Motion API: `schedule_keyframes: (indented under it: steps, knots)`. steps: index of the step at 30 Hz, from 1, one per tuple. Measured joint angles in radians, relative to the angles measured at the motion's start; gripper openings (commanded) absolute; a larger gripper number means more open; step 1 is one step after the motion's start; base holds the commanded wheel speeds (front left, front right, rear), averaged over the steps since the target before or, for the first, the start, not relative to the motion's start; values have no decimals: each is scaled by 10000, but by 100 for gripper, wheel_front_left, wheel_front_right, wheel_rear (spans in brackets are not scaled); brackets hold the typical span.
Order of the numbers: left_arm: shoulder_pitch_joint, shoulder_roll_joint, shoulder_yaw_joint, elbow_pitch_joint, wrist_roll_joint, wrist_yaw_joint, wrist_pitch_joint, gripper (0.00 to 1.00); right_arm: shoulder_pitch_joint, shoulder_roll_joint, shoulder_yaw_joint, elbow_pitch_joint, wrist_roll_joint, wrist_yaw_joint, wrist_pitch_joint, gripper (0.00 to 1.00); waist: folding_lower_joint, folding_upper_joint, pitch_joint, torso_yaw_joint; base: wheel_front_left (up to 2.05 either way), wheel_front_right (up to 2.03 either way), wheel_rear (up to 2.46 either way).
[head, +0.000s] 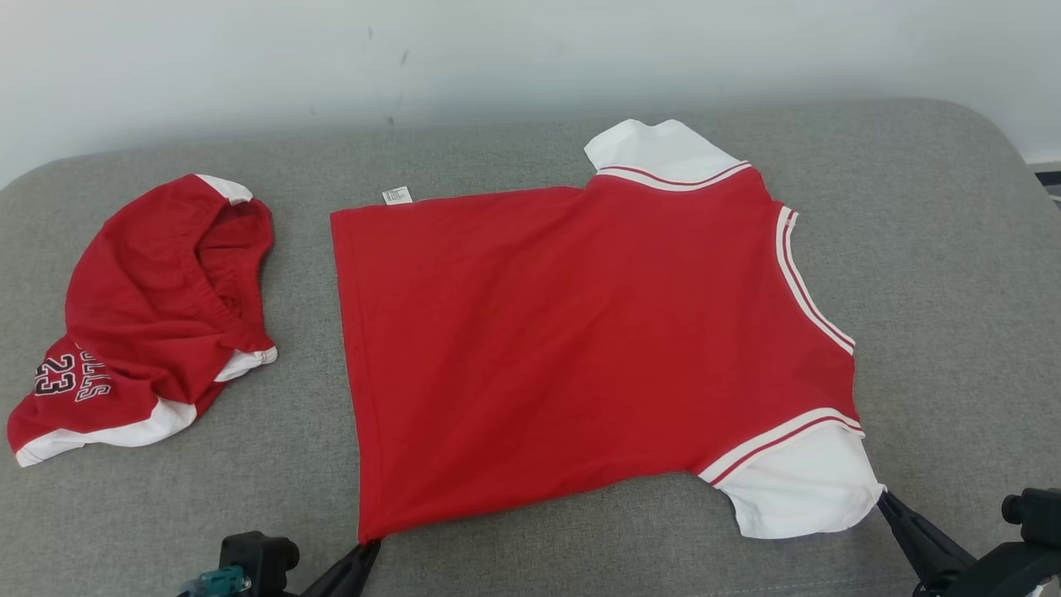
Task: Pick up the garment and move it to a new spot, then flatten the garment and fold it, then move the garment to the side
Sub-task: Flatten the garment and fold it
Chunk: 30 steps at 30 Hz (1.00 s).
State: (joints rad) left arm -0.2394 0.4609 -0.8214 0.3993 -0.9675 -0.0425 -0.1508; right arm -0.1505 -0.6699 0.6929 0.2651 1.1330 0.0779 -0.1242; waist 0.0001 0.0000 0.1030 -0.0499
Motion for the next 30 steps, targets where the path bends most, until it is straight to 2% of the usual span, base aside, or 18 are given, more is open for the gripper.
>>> schedule_keyframes:
  steps: [14,24,30]
  knots:
    - [-16,-194,-6,445,-8,-115,-33,0,-27,58,132,73,-92,-44,-15,0,0,0,-13,-43,0,0,0]
    - [-117,-174,211,349,-12,-207,-353,0,-65,36,-261,-138,-104,13,-591,0,0,0,-1,-32,0,0,0]
    - [-521,-165,587,190,-88,-280,-508,0,-621,324,-608,-230,-102,90,-897,0,0,0,162,-60,0,0,0]
